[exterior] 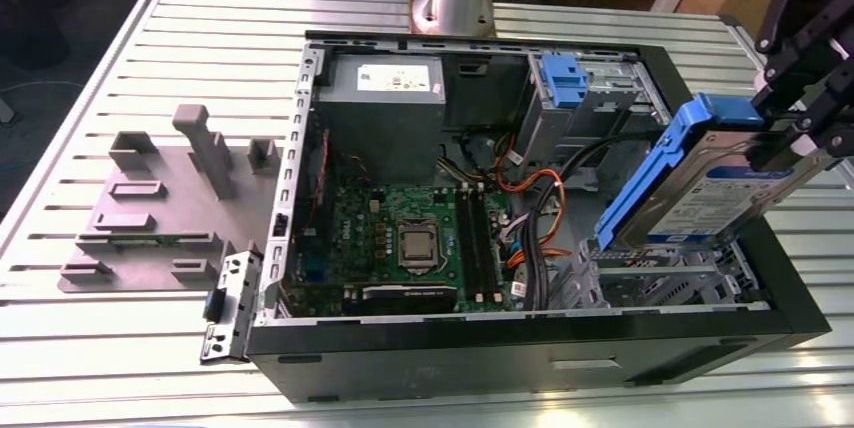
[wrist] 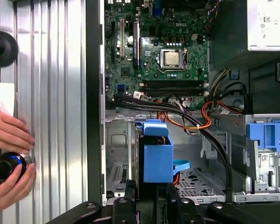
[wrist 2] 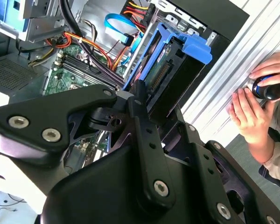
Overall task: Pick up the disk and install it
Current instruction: 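Pick up the disk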
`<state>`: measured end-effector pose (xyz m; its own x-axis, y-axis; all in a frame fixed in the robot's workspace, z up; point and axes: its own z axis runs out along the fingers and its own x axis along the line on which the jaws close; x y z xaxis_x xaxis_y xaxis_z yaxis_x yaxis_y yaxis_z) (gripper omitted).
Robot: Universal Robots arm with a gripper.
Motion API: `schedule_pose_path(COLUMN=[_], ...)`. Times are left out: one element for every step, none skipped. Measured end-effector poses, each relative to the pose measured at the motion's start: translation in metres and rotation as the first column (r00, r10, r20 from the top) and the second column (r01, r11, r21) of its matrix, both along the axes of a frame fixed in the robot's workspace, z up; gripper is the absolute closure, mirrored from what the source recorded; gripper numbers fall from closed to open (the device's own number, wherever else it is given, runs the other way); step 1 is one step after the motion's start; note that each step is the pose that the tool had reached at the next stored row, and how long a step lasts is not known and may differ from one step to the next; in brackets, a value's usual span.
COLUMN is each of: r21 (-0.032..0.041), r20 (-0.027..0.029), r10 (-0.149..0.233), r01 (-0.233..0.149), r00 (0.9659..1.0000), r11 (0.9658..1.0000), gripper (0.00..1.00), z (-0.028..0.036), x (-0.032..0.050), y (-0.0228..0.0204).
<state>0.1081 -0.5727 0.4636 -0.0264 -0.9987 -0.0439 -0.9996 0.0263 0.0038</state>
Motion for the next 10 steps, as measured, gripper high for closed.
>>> schedule_pose_path(r21=[-0.0001,-0.0004,-0.0005,-0.0005,-0.0007,-0.0009,-0.0012,-0.0020,-0.0026,-0.0029], r20=[0.0002,0.0004,0.0005,0.0006,0.0005,0.0006,0.0006,0.0005,0.0006,0.0006], r10=[0.000,0.000,0.000,0.000,0.000,0.000,0.000,0.000,0.000,0.000], r01=[0.000,0.000,0.000,0.000,0.000,0.000,0.000,0.000,0.000,0.000], r00=[1.0000,1.0000,1.0000,1.0000,1.0000,1.0000,1.0000,1.0000,1.0000,1.0000], r11=[1.0000,1.0000,1.0000,1.0000,1.0000,1.0000,1.0000,1.0000,1.0000,1.0000], gripper=[0.65,0.65,0.65,0.65,0.65,0.65,0.65,0.65,0.65,0.65], z=[-0.0007,-0.0018,-0.0031,-0.0049,-0.0066,-0.0084,-0.0101,-0.0116,-0.0127,-0.0134], x=[0.0000,0.0000,0.0001,0.0000,0.0000,0.0000,0.0000,0.0000,0.0000,0.0000], y=[0.0000,-0.0001,0.0000,0.0000,0.0000,0.0000,0.0000,0.0000,0.0000,0.0000])
